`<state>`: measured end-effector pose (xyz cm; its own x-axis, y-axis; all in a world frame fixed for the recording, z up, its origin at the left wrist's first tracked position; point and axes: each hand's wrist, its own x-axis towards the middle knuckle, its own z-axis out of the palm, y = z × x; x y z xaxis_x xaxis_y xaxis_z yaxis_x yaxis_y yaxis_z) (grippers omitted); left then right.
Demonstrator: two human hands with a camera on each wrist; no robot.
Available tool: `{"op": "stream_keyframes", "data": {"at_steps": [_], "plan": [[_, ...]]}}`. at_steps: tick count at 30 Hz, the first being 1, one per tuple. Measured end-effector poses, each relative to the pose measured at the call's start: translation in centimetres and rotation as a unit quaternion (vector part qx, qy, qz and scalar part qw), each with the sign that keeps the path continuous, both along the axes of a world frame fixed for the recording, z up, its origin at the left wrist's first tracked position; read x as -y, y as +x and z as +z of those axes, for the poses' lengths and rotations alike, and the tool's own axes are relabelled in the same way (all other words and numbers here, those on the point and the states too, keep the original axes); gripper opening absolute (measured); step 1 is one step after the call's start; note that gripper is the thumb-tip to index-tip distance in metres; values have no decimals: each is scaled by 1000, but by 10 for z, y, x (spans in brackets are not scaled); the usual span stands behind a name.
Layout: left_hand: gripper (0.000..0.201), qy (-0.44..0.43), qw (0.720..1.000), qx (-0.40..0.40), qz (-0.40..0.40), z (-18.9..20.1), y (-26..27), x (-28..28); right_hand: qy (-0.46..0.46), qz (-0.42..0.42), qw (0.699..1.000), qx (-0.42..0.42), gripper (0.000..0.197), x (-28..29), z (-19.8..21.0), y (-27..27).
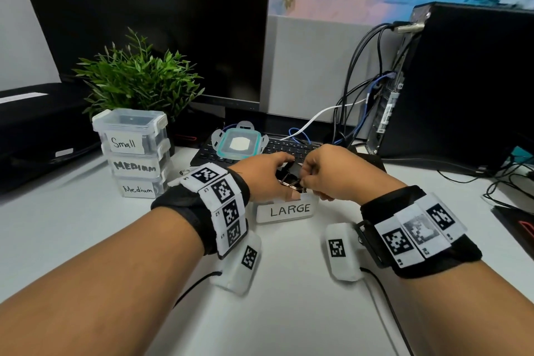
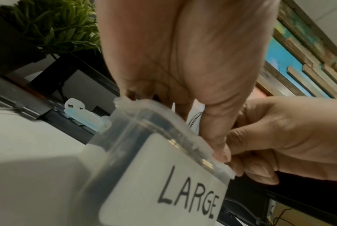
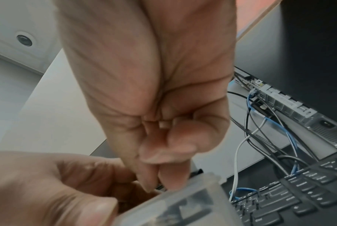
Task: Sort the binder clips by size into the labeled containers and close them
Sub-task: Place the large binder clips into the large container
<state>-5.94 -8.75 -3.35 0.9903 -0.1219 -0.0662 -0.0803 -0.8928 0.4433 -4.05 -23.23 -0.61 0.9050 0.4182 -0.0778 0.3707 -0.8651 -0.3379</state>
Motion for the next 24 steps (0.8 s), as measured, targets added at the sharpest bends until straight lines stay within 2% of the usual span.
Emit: {"op": "stream_keyframes", "data": {"at_steps": [3,5,7,9,11,13,17,20,24], "plan": [[78,18,1000,-4,-6,-2,0,-2,-63,5,998,12,13,-4,5,0],[72,2,1000,-5,-16,-2,-1,-5,-26,11,998,53,16,-1,2,0],[67,-22,999,-9,-26,-3,-2,-7,-5,33,997,72,31,1,-1,0],[78,-37,999,-5,-27,-4,-2,-8,-66,57,996,36,46,-1,2,1],[91,-34,999,-6,-24,-5,-2,-8,-138,59,989,-1,53,-3,8,-1],[95,-22,999,-9,-25,-4,-1,-9,-130,54,990,5,56,0,8,-3],[87,38,998,-24,-44,-3,-1,-8,-111,58,992,28,60,1,-1,-2],[71,122,990,-43,-61,-4,-2,-1,-119,55,991,35,53,-3,0,-1],[65,184,979,-69,-54,-5,-4,4,-126,36,990,58,46,-4,0,0]]}}
